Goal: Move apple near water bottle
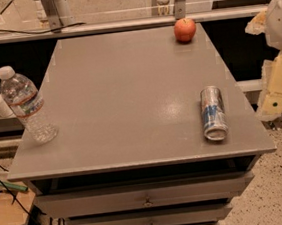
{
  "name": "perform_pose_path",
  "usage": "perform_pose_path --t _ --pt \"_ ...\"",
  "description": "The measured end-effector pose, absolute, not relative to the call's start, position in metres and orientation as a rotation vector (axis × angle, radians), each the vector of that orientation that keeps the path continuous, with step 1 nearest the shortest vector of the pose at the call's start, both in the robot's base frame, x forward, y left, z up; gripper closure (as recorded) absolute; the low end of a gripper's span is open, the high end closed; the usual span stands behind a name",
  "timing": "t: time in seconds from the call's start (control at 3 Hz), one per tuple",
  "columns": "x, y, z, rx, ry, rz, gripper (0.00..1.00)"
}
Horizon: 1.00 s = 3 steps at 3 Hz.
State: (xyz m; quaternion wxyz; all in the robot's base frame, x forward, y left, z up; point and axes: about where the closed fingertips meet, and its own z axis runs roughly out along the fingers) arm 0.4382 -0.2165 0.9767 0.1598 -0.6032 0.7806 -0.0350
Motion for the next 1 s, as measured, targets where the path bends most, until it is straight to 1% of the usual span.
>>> perform_pose_path --t 0.33,0.67,1.0 --pt "0.438 -0.217 0.977 -1.724 2.230 -0.100 0.00" --pt "0.441 -0.215 0.979 -1.705 2.154 -0.030 0.00" --pt "0.455 -0.210 0.987 -1.654 2.002 0.084 0.00"
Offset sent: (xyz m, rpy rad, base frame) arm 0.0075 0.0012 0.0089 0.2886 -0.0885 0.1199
